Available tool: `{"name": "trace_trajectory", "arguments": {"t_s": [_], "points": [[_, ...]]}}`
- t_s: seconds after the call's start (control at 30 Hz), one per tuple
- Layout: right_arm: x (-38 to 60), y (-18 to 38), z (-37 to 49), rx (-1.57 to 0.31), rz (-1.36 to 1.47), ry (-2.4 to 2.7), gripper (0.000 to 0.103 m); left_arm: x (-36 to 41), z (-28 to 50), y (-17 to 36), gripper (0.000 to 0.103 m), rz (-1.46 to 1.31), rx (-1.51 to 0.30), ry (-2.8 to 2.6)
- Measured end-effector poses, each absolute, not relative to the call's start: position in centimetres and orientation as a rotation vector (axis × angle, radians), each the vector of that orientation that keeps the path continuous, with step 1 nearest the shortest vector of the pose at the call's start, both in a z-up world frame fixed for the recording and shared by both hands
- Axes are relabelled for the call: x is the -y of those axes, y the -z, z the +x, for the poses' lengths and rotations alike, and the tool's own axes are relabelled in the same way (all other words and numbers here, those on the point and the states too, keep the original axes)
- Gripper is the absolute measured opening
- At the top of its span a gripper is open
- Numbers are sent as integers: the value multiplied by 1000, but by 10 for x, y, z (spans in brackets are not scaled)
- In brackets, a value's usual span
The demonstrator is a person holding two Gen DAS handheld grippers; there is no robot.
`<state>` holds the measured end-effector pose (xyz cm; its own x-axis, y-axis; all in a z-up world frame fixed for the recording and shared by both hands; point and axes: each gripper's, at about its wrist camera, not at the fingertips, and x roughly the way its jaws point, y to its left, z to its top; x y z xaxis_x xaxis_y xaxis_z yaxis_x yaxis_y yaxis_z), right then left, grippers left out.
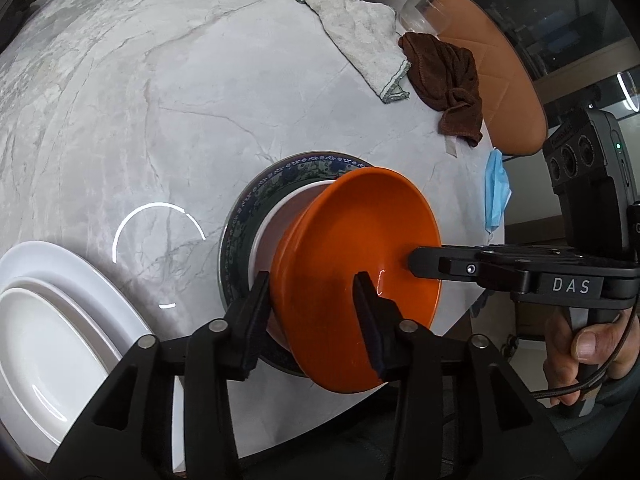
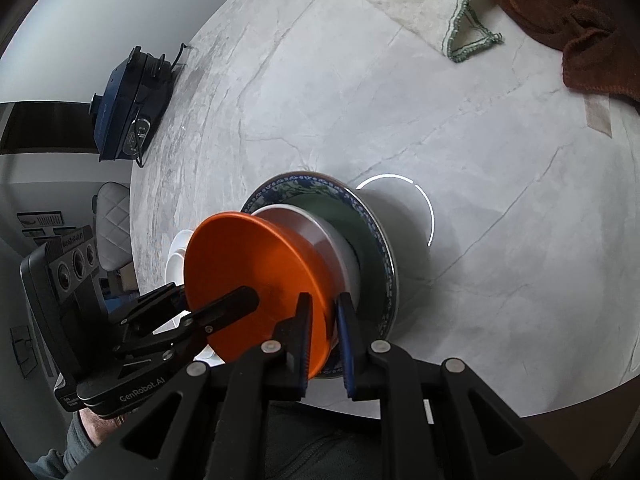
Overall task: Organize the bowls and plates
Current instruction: 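Lower the orange bowl into the white bowl and open both grippers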
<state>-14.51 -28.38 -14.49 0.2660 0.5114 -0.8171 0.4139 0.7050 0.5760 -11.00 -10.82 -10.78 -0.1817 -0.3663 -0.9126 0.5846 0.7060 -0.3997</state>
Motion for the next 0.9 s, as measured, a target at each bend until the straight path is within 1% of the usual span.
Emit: {"name": "trace_trajectory", "arguments": {"t_s": [0.03,0.13,0.2,0.27,0.4,0.57,0.6,0.63,0.9], "points": [[284,144,-145,-1349,843,-74,16,111,-112,108,50,198,-1532,861],[281,143,-144,-1361,795,-55,15,116,-116,106,56,233,-1518,869],[278,142,-144,-1371,761,-52,12,117,-116,105,57,235,-1514,870],[274,142,-142,-1384,712,-35,11,117,-116,104,58,245,-1509,871],[268,142,-139,-1398,653,-23,11,118,-116,102,65,254,-1501,889],[263,141,-136,-1404,591,-4,11,117,-115,97,66,267,-1489,895],[262,140,-135,-1404,583,0,11,116,-114,95,69,270,-1479,888],[261,140,-135,-1404,574,5,11,114,-112,92,75,275,-1467,877],[256,139,-131,-1409,517,48,11,93,-89,86,75,207,-1461,832]]}}
